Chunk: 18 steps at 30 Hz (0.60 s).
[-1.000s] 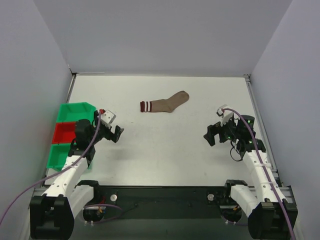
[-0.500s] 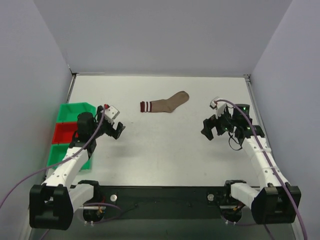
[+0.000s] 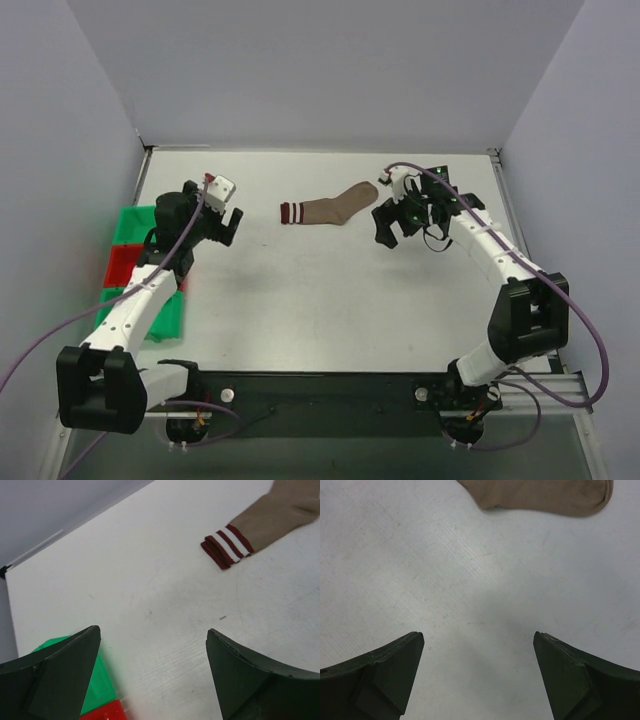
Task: Roll the socks
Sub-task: Move the storage box to the center of the board.
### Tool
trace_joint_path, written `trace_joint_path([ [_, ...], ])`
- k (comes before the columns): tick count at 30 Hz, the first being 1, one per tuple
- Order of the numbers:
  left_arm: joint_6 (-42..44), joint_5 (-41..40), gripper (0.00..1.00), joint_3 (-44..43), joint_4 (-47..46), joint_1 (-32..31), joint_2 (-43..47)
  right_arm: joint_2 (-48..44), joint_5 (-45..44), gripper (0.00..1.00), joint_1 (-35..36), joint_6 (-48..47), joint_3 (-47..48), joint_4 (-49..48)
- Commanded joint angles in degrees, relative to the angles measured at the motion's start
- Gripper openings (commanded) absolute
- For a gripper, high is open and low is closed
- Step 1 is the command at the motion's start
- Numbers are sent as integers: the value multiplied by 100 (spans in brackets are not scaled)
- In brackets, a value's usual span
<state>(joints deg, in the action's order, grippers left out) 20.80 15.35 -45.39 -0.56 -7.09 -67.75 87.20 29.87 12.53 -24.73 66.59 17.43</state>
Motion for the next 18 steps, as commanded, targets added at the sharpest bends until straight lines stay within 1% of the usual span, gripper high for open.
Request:
trace_joint_path([
  [1, -541, -1762, 97, -532, 1161, 146, 68, 297, -437, 100, 118, 407, 652, 480],
  [2, -655, -2008, 97, -567, 1268, 173, 51, 393, -438, 100, 135, 434, 715, 489],
  [6, -840, -2308, 97, -735, 1558, 471, -168, 544, -333, 100, 144, 434, 935, 498],
  [8, -867, -2300, 97, -910, 1646, 673, -335, 649, -236, 100, 135, 460, 1093, 489],
  [12, -963, -2125, 97, -1262, 1813, 1271, -897, 886, -174, 100, 162, 531, 1409, 489],
  [14, -981, -1984, 97, -1350, 1744, 1377, -1047, 1070, -253, 100, 197, 548, 1558, 489],
  [18, -972, -2142, 97, -1587, 1541, 1430, -1582, 1413, -517, 99, 293, 803, 1664, 463],
])
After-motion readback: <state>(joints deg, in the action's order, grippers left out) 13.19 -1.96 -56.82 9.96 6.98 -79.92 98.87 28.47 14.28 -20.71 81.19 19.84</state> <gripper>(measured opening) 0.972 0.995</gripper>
